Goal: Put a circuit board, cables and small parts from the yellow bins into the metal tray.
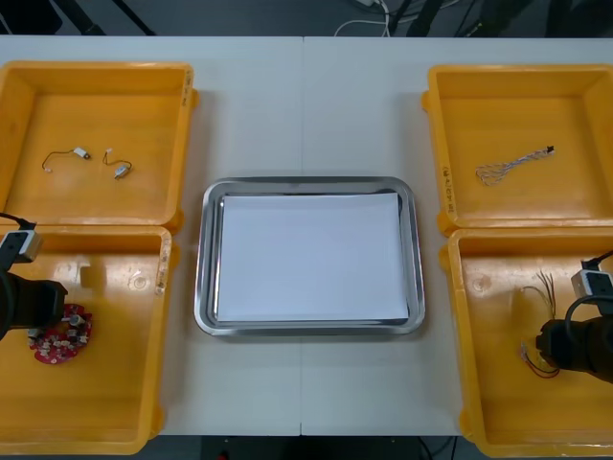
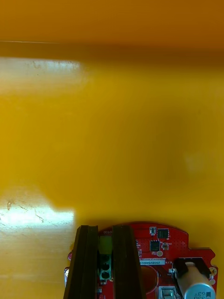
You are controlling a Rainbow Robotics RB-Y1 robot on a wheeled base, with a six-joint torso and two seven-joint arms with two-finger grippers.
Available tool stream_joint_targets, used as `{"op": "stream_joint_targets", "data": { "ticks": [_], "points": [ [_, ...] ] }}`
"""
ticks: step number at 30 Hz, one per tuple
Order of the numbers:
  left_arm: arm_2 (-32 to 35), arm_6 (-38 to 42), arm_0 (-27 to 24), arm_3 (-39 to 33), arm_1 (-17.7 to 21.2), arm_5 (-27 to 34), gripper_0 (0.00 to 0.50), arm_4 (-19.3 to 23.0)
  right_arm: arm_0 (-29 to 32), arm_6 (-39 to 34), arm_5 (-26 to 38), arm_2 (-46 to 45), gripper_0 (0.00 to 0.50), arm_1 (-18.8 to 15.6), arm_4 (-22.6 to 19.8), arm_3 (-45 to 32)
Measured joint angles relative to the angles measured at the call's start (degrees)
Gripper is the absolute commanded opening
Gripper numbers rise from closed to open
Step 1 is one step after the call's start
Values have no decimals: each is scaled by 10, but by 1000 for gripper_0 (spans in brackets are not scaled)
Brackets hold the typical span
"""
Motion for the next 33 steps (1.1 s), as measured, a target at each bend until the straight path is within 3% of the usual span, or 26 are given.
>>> {"op": "stream_joint_targets", "data": {
  "ticks": [6, 7, 9, 11, 19, 30, 33],
  "points": [
    [4, 0, 0, -1, 0, 13, 0, 0, 4, 0, -6, 0, 500, 1, 0, 0],
    [6, 0, 0, -1, 0, 24, 0, 0, 5, 0, -9, 0, 435, 1, 0, 0],
    [12, 0, 0, -3, 0, 45, 0, 0, 8, 0, -14, 0, 140, 1, 0, 0],
    [20, 0, 0, -9, 0, 66, 0, 0, 11, 0, -20, 0, 0, 2, 0, 0],
    [47, 0, -13, -46, 0, 144, 0, 0, 16, 0, -27, 0, 0, 3, 0, 0],
    [70, 0, -73, -87, 0, 261, 0, 1, 15, 0, -27, 0, 0, 4, 20, -1],
    [72, 0, -90, -99, 0, 294, 0, 1, 6, 0, 1, 0, 0, 4, 24, -1]
  ]
}}
